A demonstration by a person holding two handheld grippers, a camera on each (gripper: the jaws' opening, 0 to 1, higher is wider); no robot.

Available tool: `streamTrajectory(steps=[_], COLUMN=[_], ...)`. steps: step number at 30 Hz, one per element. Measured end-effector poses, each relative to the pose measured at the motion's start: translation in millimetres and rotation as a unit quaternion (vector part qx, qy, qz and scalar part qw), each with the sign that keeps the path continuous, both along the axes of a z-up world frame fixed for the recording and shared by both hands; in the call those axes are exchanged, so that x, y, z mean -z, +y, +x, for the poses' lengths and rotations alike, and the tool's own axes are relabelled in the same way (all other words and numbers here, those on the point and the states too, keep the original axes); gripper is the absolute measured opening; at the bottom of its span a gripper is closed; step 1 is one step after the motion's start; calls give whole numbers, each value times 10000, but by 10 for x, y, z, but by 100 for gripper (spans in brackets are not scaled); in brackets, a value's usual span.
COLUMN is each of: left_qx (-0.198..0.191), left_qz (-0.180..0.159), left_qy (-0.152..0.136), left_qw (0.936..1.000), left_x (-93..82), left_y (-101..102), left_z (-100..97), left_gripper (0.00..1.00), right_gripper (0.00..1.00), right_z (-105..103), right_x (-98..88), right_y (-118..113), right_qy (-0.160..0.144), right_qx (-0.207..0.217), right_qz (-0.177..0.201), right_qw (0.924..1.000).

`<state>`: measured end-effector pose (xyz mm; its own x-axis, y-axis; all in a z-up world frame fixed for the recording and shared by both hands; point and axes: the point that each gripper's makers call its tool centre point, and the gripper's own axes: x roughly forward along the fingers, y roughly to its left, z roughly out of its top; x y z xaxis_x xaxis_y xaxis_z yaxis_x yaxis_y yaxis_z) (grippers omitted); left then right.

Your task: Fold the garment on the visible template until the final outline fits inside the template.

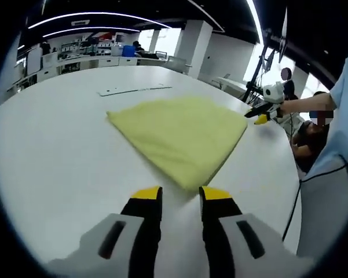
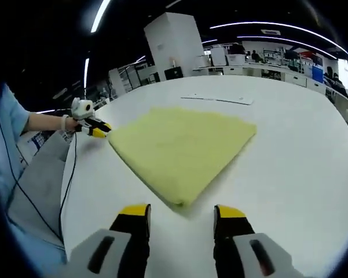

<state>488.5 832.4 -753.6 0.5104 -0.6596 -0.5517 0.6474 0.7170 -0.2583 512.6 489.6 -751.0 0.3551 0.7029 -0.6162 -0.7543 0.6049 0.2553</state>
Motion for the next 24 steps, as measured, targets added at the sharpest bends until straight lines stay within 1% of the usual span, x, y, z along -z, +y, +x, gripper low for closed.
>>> streamTrajectory(steps=[2, 4, 6, 7, 9, 11, 13, 16, 20, 22, 24], left_qx=[-89, -139, -181, -186, -203, -177, -185, -321, -375, -399, -413], left_qz=[-26, -36, -55, -73, -69, -66, -85, -181, -210, -265, -267], left_qy=[20, 14, 72, 39, 63, 58, 71, 116, 81, 114, 100], left_qw=[10000, 9999, 9998, 9998, 9997, 9998, 9998, 9993, 9990, 9988, 9987], left_x=[17, 42, 66, 60, 71, 68, 73, 78, 83, 88, 94], left_y=[18, 26, 18, 10, 4, -21, -33, -34, -54, -79, -95], left_z=[8, 11, 7, 10, 13, 4, 2, 18, 26, 16, 12], left_gripper=[20, 20, 19, 18, 15, 13, 12, 10, 6, 3, 2], right_gripper=[29, 26, 23, 20, 16, 14, 13, 9, 7, 6, 2], right_z=[-8, -3, -3, -8, -18, -9, -5, 6, 6, 10, 4], right_x=[3, 11, 40, 46, 59, 56, 67, 77, 103, 101, 105], right_y=[20, 29, 38, 44, 49, 54, 53, 50, 48, 50, 49], right_qy=[99, 100, 147, 145, 192, 169, 206, 247, 277, 302, 322], right_qx=[41, 56, 90, 82, 89, 114, 164, 249, 329, 377, 383], right_qz=[82, 103, 95, 98, 94, 122, 139, 194, 251, 287, 279], right_qw=[9999, 9999, 9998, 9998, 9997, 9997, 9996, 9992, 9988, 9984, 9984])
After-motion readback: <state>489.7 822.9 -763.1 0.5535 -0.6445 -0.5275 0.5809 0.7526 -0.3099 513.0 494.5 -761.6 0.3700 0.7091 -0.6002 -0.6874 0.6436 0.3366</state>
